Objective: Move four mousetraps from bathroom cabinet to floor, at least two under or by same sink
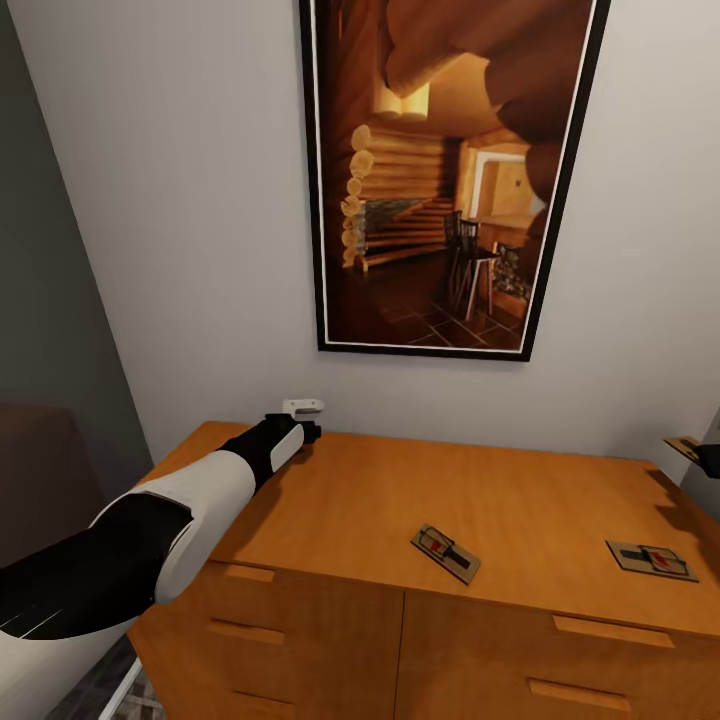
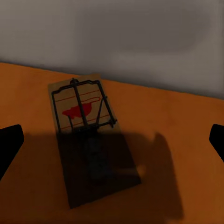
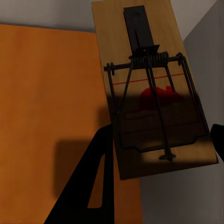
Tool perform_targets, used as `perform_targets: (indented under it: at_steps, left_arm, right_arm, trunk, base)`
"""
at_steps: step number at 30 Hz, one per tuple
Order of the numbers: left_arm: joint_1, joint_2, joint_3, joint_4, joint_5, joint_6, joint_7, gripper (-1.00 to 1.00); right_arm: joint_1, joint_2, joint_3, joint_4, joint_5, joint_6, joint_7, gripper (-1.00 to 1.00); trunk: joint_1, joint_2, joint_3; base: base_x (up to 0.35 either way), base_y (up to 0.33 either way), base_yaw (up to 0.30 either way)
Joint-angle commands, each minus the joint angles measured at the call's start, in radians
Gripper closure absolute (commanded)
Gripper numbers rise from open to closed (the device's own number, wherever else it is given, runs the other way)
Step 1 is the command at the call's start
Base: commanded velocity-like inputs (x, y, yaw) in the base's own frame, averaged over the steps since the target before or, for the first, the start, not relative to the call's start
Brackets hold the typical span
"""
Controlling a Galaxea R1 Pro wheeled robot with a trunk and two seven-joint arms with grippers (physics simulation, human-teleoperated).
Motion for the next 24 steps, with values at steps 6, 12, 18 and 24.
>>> perform_targets:
  at_steps: [6, 12, 18, 24]
  left_arm:
    - [-0.001, 0.000, -0.007, -0.001, 0.010, 0.005, 0.008, -1.00]
    - [-0.001, 0.000, -0.007, -0.002, 0.035, 0.005, 0.011, -1.00]
    - [-0.001, 0.000, -0.007, -0.002, 0.047, 0.005, 0.012, -1.00]
    - [-0.001, 0.000, -0.007, -0.001, 0.050, 0.005, 0.013, -1.00]
  right_arm:
    - [-0.002, -0.002, 0.004, 0.000, -0.009, 0.004, -0.004, 1.00]
    - [-0.002, -0.002, 0.004, 0.012, -0.009, 0.004, -0.004, 1.00]
    - [-0.002, -0.002, 0.004, 0.015, -0.009, 0.004, -0.004, 1.00]
    - [-0.002, -0.002, 0.004, 0.015, -0.009, 0.004, -0.004, 1.00]
  trunk:
    - [0.008, -0.015, -0.007]
    - [0.019, -0.036, -0.017]
    - [0.019, -0.036, -0.017]
    - [0.019, -0.036, -0.017]
  base:
    - [0.000, 0.000, 0.000]
    - [0.000, 0.000, 0.000]
    - [0.000, 0.000, 0.000]
    - [0.000, 0.000, 0.000]
